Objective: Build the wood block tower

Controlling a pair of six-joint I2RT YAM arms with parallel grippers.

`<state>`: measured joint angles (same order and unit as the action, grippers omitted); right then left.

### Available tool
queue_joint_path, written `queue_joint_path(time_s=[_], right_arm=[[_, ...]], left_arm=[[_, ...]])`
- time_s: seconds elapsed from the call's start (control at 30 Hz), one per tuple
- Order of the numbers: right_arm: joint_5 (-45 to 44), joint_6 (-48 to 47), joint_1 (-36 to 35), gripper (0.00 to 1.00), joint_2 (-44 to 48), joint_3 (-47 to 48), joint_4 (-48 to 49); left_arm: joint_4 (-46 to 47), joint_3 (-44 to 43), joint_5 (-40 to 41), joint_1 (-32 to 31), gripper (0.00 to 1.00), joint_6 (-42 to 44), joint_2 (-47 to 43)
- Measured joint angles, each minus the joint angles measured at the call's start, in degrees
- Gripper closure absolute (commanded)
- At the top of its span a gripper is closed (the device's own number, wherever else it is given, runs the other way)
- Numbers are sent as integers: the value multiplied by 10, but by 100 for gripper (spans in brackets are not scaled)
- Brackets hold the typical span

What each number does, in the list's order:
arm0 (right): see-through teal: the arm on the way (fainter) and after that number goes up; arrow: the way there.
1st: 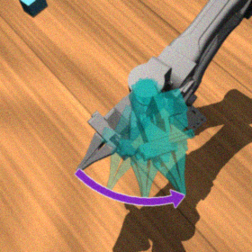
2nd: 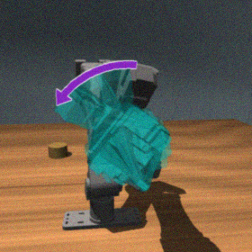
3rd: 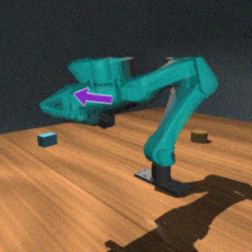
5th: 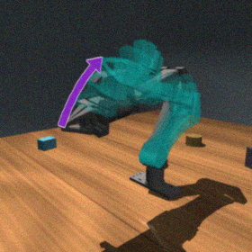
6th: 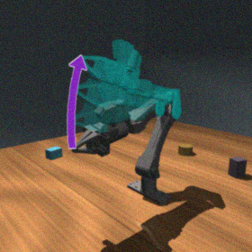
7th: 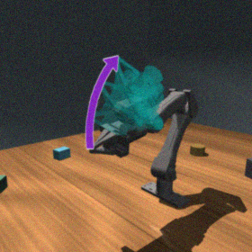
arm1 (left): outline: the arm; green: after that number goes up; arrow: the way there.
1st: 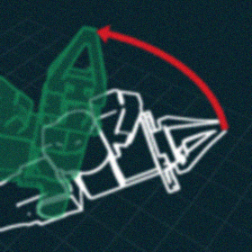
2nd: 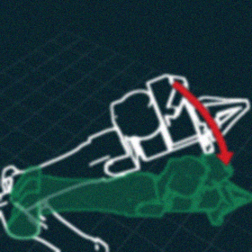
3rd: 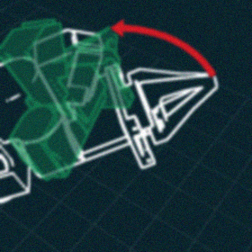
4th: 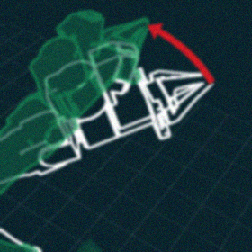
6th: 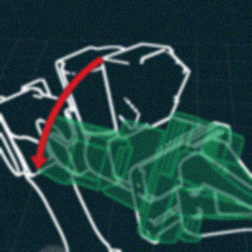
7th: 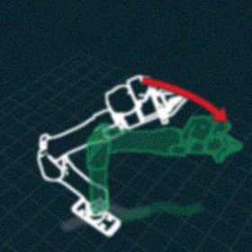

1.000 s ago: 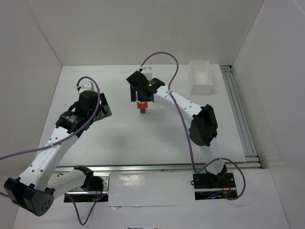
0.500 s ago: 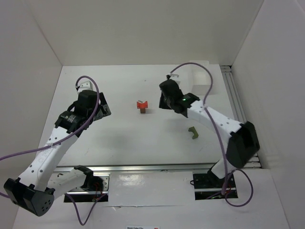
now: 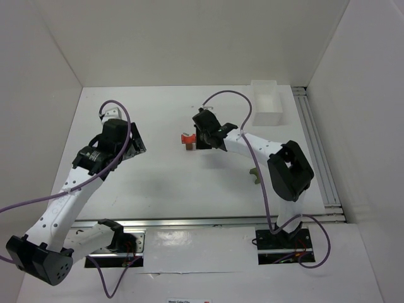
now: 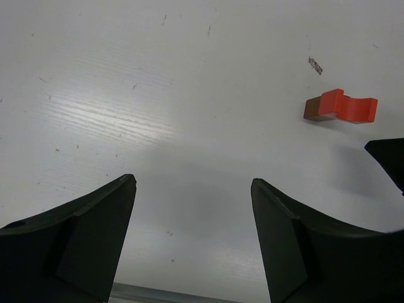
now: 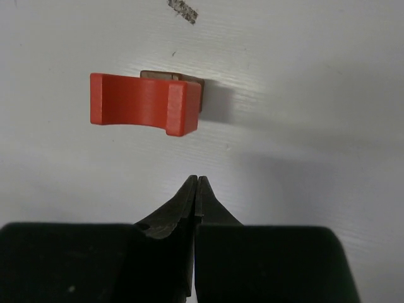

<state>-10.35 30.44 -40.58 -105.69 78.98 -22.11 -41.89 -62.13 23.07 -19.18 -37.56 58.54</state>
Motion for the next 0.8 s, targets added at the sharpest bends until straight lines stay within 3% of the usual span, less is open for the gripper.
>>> queue_joint_path(time_s=[0.8], right_arm=[[10,-11,-26,100,-73,59,4]], left_arm=[[6,0,-4,0,14,1,8]])
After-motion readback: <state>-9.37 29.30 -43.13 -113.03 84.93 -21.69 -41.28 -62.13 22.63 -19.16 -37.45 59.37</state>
